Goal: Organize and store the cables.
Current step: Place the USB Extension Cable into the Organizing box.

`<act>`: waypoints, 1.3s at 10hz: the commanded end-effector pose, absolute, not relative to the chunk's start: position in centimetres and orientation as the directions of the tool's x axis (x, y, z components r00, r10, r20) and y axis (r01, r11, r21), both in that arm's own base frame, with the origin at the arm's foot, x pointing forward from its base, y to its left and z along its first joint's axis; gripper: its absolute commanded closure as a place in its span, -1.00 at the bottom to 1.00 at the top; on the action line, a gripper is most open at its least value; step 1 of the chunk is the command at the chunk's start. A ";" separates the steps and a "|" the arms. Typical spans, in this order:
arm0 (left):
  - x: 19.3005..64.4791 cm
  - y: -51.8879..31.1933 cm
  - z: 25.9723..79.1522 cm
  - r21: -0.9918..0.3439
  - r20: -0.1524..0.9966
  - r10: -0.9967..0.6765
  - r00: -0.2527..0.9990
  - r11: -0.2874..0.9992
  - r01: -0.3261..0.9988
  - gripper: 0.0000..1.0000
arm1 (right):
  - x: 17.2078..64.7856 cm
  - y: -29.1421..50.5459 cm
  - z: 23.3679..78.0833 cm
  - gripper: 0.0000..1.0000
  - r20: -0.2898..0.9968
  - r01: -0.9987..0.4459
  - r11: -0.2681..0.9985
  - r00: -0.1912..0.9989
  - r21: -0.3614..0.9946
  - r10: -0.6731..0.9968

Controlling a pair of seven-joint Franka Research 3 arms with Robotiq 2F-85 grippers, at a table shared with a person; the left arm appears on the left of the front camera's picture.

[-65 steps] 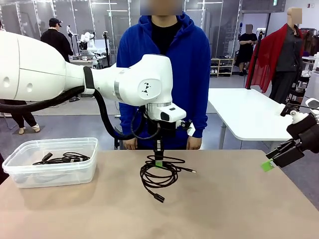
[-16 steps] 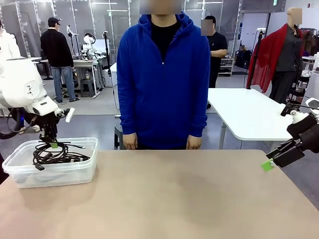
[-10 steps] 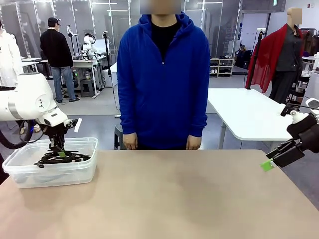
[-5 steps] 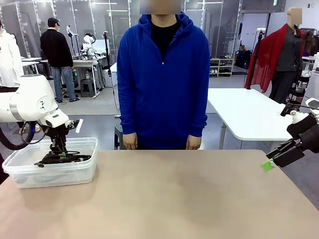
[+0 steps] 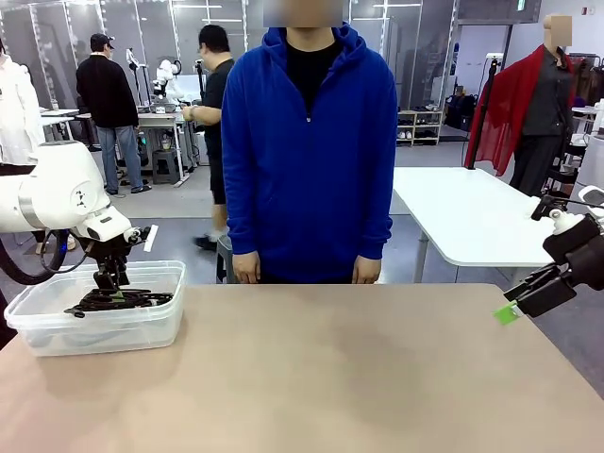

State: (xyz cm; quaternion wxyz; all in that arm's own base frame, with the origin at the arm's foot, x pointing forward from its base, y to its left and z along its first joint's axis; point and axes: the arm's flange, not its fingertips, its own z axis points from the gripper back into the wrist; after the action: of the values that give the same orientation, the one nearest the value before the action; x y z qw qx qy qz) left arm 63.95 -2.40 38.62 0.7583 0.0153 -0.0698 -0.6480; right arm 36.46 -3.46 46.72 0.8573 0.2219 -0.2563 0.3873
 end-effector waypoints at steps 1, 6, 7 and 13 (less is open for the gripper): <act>64.0 -2.2 38.3 0.098 0.102 -0.983 0.151 0.161 0.982 -1.00 | 36.4 -3.4 46.8 -1.00 0.610 -0.779 0.600 0.568 0.183 0.552; 63.9 -2.5 38.5 0.110 0.086 -0.985 0.149 0.158 0.981 -1.00 | 36.4 -3.4 46.8 -1.00 0.610 -0.779 0.600 0.568 0.183 0.552; 63.9 -2.5 38.5 0.110 0.086 -0.985 0.149 0.158 0.981 -1.00 | 36.4 -3.4 46.8 -1.00 0.610 -0.779 0.600 0.568 0.183 0.552; 63.9 -2.5 38.5 0.110 0.086 -0.985 0.149 0.158 0.981 -1.00 | 36.4 -3.4 46.8 -1.00 0.610 -0.779 0.600 0.568 0.183 0.552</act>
State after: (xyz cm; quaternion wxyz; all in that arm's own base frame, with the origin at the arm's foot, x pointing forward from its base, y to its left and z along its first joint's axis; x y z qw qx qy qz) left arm 63.94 -2.58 38.50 0.7574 0.0137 -0.0684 -0.6493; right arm 36.46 -3.46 46.72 0.8573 0.2219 -0.2563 0.3873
